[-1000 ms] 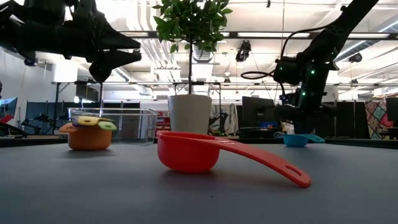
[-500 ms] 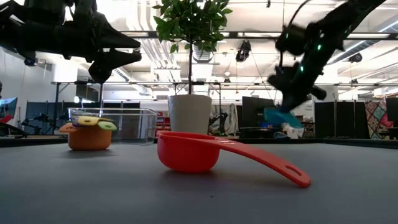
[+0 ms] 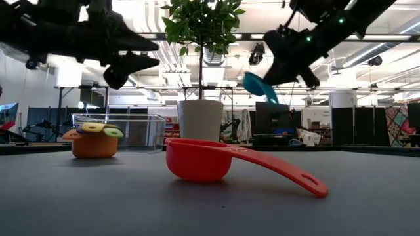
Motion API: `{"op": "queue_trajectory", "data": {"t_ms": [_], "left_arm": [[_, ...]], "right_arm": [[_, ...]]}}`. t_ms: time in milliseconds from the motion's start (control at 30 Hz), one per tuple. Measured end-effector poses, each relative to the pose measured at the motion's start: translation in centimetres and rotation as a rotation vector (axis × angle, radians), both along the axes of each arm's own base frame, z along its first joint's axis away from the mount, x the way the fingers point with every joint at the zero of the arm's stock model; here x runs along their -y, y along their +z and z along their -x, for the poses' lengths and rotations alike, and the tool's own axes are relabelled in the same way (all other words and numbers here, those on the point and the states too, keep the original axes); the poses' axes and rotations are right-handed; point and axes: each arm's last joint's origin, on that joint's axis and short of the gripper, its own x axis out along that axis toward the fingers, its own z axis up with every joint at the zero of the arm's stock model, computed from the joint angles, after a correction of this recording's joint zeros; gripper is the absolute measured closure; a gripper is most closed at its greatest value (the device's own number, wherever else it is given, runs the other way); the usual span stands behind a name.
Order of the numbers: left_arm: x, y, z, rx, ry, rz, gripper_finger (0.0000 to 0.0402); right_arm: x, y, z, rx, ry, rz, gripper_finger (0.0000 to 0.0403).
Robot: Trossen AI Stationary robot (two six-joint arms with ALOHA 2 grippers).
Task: Nest measuring cups in basket
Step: Stack the light blue measuring cup on top of the yellow measuring cup
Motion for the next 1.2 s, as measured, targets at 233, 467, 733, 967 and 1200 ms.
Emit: {"op": "queue_trajectory", "data": {"t_ms": [233,467,733,967,1200], "left_arm": [[-0.2,0.4,-3.4,-0.107,0.095,-0.016,0.0216],[-0.5,0.9,-6.8,-0.182,0.165,-0.052,0.0175],[-1.1,0.8,-8.9,-0.206,0.282,-0.070,0.0160],[-2.3,-0.7,-9.7,-0.275,0.333,-0.028,0.0173],[-2.7,-1.3,-9.3,-0.293,0.410,-0.028,0.0194]], "right_arm": [[-0.9,-1.4,-2.4,0.054,-0.014,0.045,0.0395],[-0.7,-2.8,-4.4,0.009,-0.013,0.048,0.0395],[-0.4,-3.2,-7.6,-0.025,0.004,0.074,0.0395],[-0.7,-3.0,-10.2,-0.056,0.049,0.117,0.0395],[-1.6,-3.0,-11.2,-0.084,0.092,0.133,0.0395]]}}
